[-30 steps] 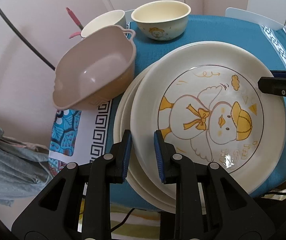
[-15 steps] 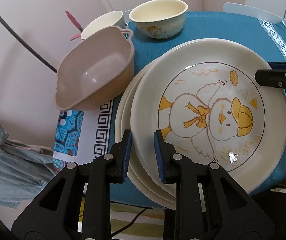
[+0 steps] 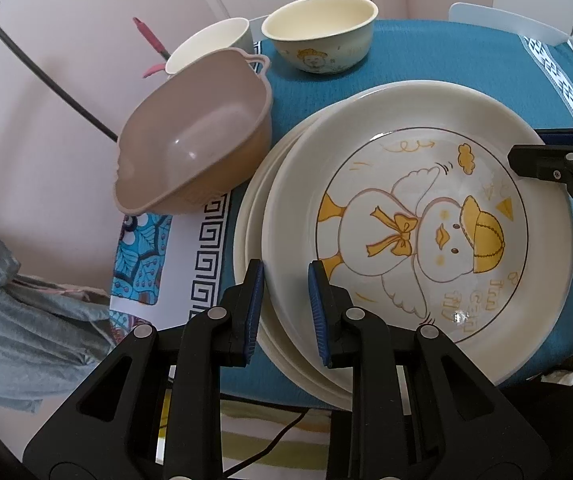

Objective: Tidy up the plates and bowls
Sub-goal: 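Carry the duck plate over and lower it onto the plate stack, then open both grippers off the duck plate and move toward the beige basin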

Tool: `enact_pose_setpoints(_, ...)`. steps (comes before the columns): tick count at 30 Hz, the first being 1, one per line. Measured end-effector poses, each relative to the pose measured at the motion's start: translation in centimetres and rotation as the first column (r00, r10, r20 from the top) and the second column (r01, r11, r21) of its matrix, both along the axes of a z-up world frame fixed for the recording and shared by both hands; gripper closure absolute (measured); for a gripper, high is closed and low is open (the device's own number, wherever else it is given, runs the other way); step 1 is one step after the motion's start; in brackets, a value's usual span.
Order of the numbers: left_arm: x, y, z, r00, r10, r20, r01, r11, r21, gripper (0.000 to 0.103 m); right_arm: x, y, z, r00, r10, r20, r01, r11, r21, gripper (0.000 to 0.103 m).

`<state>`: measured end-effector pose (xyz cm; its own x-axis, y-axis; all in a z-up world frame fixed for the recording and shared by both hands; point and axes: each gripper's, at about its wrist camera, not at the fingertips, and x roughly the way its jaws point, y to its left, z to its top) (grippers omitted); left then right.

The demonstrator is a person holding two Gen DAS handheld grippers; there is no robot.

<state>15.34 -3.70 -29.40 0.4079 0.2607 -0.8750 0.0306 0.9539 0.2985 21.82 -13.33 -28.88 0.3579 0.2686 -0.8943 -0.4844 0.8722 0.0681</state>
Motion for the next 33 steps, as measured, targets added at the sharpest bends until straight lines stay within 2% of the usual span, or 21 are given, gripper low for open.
enact_pose_setpoints(5, -0.2, -0.3, -0.1, 1.000, 0.004, 0.006, -0.004, 0.999, 0.046, 0.083, 0.0, 0.0, -0.2, 1.000, 0.004, -0.015, -0.004, 1.000, 0.006, 0.090)
enact_pose_setpoints(16, 0.0, 0.3, 0.1, 1.000, 0.018, -0.004, -0.018, 1.000, -0.008, 0.083, -0.1, 0.1, -0.4, 1.000, 0.001, -0.013, -0.001, 1.000, 0.012, 0.090)
enact_pose_setpoints(20, 0.0, 0.3, 1.8, 1.000, 0.017, 0.021, -0.017, 1.000, -0.025, 0.083, 0.1, -0.7, 0.8, 1.000, -0.021, -0.008, 0.022, 0.998, 0.057, 0.090)
enact_pose_setpoints(24, 0.2, 1.1, 5.4, 0.995, 0.042, 0.096, -0.035, 0.997, -0.072, 0.080, 0.7, -1.3, 3.6, 0.999, -0.043, 0.031, 0.039, 0.992, 0.118, 0.090)
enact_pose_setpoints(25, 0.2, 1.5, 6.3, 0.991, 0.058, 0.119, -0.047, 0.995, -0.093, 0.066, 0.9, -1.4, 4.1, 0.998, -0.045, 0.040, 0.040, 0.991, 0.125, 0.090)
enact_pose_setpoints(26, 0.3, 2.1, 7.2, 0.987, 0.079, 0.141, -0.063, 0.992, -0.111, 0.033, 1.1, -1.5, 4.8, 0.997, -0.053, 0.055, 0.045, 0.990, 0.135, 0.090)
enact_pose_setpoints(27, 0.3, 2.8, 8.0, 0.981, 0.100, 0.164, -0.080, 0.989, -0.127, 0.014, 1.2, -1.5, 5.4, 0.996, -0.062, 0.071, 0.051, 0.988, 0.148, 0.090)
enact_pose_setpoints(28, 0.2, 3.5, 8.9, 0.972, 0.123, 0.200, -0.096, 0.986, -0.140, 0.001, 1.4, -1.6, 6.0, 0.994, -0.068, 0.085, 0.053, 0.985, 0.165, 0.089)
enact_pose_setpoints(30, 0.0, 4.7, 10.3, 0.959, 0.147, 0.241, -0.109, 0.981, -0.162, 0.000, 2.0, -1.4, 7.1, 0.992, -0.063, 0.105, 0.041, 0.979, 0.201, 0.061)
enact_pose_setpoints(31, 0.2, 5.6, 10.9, 0.957, 0.160, 0.243, -0.120, 0.978, -0.173, 0.000, 2.4, -1.2, 7.5, 0.992, -0.054, 0.112, 0.029, 0.975, 0.219, 0.012)
enact_pose_setpoints(32, 0.4, 6.3, 11.2, 0.955, 0.173, 0.242, -0.132, 0.975, -0.179, 0.000, 2.6, -1.1, 7.8, 0.992, -0.049, 0.120, 0.019, 0.972, 0.236, 0.000)
enact_pose_setpoints(33, 0.7, 7.4, 11.6, 0.951, 0.195, 0.242, -0.151, 0.971, -0.187, 0.000, 3.0, -0.7, 8.1, 0.991, -0.044, 0.123, 0.012, 0.969, 0.247, 0.000)
